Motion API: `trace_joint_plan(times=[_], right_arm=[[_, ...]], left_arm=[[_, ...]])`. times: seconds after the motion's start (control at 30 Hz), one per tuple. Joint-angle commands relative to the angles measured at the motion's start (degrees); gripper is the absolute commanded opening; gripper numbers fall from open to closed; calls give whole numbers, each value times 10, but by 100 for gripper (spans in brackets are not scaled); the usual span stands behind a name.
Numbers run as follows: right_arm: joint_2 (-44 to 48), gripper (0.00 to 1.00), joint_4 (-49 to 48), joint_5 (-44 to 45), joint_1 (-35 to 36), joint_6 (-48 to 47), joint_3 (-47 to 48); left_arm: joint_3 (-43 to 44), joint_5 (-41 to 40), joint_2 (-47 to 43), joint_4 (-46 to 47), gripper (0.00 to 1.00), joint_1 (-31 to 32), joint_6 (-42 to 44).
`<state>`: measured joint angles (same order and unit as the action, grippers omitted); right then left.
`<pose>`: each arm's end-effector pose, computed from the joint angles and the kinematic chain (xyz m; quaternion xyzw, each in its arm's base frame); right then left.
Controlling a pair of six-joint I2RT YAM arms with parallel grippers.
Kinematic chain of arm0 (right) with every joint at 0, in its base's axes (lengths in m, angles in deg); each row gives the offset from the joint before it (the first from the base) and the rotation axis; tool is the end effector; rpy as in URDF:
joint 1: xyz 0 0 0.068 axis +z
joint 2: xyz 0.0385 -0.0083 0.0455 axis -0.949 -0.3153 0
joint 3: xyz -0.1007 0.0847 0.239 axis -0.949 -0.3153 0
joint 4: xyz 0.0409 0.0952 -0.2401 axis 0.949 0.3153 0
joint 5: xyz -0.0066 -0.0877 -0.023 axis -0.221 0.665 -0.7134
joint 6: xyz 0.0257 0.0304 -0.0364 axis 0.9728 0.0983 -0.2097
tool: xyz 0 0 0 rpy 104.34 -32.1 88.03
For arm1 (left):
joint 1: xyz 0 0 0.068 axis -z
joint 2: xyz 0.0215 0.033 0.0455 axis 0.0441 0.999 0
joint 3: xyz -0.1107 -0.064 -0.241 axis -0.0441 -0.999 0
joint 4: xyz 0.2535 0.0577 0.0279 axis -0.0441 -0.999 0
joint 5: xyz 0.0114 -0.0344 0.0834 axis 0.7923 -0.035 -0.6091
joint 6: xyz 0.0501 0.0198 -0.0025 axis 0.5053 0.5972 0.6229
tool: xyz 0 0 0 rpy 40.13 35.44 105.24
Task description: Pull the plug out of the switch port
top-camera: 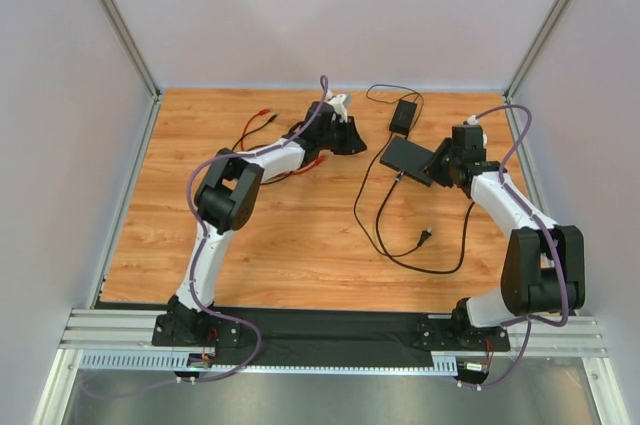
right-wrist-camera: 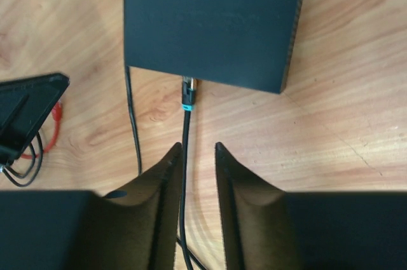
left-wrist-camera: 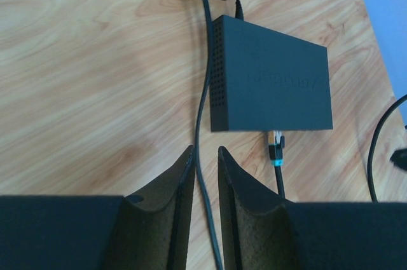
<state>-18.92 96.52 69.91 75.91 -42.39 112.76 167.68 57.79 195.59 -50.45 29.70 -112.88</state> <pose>0.3097 0.0248 0.2343 0.2569 0.8946 0.1502 0.3335 0.4335 -0.2873 0.1771 0.0928 0.8349 -0.3995 0.3670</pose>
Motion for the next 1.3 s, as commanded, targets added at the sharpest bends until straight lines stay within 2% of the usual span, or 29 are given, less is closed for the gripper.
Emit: trace_joint_plan(times=[0.0, 0.03, 0.1, 0.47, 0.73, 0.87, 1.03, 1.17, 1.27], right_arm=[[11, 26, -27, -12, -4, -19, -17], [4, 19, -28, -21, -7, -19, -18], [-4, 10, -31, -35, -9, -19, -18], [-37, 8, -41, -51, -11, -14, -13], [-42, 9, -50, -63, -11, -11, -10], [-46, 9, -53, -65, -10, -9, -16], [-59, 12, -64, -63, -14, 2, -33], [-68, 13, -107, -98, -29, 35, -62], [-67, 15, -136, -116, -38, 59, -89]], left_arm=[[87, 25, 48, -36, 28, 20, -14], [112, 23, 60, -48, 27, 22, -24], [133, 22, 85, -56, 26, 27, -30], [221, 1, 149, -124, 19, 39, -66], [257, 0, 171, -155, 19, 45, -73], [241, 14, 160, -148, 17, 49, -78], [169, 28, 123, -112, 17, 71, -78], [144, 49, 107, -108, 17, 85, -80], [120, 28, 86, -106, 16, 86, -73]])
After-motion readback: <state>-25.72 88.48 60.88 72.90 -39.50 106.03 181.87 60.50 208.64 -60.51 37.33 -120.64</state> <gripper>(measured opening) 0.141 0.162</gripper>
